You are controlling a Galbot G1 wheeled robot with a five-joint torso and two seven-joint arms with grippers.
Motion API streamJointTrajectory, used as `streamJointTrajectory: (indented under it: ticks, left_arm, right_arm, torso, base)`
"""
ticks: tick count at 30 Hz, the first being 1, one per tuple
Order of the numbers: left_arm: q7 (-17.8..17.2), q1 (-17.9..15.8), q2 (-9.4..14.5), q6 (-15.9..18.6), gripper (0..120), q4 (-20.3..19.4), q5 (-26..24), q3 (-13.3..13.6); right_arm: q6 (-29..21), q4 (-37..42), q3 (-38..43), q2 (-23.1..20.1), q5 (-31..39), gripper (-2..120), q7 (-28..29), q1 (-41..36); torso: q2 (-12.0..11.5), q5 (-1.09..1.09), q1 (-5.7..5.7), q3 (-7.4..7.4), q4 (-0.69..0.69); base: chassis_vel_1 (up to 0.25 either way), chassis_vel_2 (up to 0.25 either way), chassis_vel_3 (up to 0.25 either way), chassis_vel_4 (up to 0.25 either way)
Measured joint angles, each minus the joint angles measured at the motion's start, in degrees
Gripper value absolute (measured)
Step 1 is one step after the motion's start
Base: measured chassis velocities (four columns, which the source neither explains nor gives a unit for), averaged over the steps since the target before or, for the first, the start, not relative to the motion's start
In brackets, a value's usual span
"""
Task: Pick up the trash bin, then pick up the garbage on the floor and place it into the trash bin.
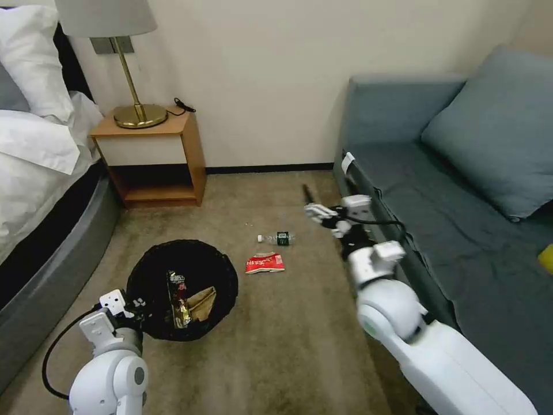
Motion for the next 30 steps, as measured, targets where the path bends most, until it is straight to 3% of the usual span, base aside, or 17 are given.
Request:
streamJointTrajectory:
  ticks: [5,10,22,30]
  left_arm:
    - [0.0,0.09,0.08,-0.03,2,-0.03,0.06,-0.23]
    - [-0.02,0.11,-0.02,-0.09,2,-0.04,0.13,-0.23]
    - [-0.02,0.24,-0.06,-0.12,2,-0.51,0.14,-0.44]
    - [-0.04,0.0,-0.06,-0.13,2,-0.58,-0.16,-0.79]
  right_arm:
    - [1.33,3.03,4.69,5.8,-4.49,100,0.13,-11.64]
    - [3.25,2.43,4.77,6.18,-7.14,100,-0.72,-14.7]
    - [4.69,1.54,2.64,6.57,-8.5,100,-1.59,-15.77]
    - [4.77,0.51,2.33,6.37,-8.49,100,-1.58,-15.06]
  torso:
    - [0.0,0.01,0.0,0.0,-0.01]
    - [0.0,0.0,0.0,0.0,0.01]
    - [0.0,0.0,0.0,0.0,0.01]
    - [0.01,0.0,0.0,0.01,0.0]
  base:
    - [0.0,0.0,0.0,0.0]
    - [0.0,0.0,0.0,0.0]
    - [-0.02,0.018,0.018,-0.016]
    - [-0.175,0.172,0.178,-0.195]
